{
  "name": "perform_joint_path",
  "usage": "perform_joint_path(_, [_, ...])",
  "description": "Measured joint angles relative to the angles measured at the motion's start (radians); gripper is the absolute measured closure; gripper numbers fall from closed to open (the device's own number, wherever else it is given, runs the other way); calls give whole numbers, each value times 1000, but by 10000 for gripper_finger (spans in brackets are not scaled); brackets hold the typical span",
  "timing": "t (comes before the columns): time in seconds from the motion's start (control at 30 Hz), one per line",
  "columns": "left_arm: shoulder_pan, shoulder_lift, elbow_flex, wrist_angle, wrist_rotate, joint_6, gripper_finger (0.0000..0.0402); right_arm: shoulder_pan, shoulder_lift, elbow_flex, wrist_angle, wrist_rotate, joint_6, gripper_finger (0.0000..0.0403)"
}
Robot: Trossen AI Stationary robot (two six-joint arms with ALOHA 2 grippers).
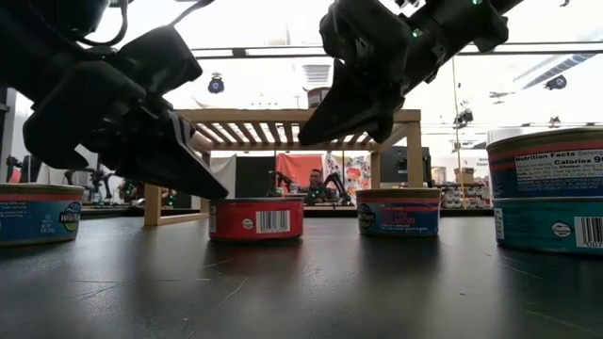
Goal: Stack canned seafood by type on shelf
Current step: Put the red tuna can on the shelf
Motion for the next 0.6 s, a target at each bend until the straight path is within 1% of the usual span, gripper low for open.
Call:
perform_joint_path(0.17, [-9,0,-55,90,2,-14,401,-2,25,0,37,-43,23,389])
perform_joint_path(0.27, [-9,1,-75,121,9,-12,401,-2,58,0,97,-73,63,372])
perform_joint_path(0.37, [-10,3,-82,113,17,-13,401,-4,88,1,120,-71,73,333])
perform_joint_path(0.6, [-12,5,-82,117,22,-14,401,-23,112,37,130,-60,154,216])
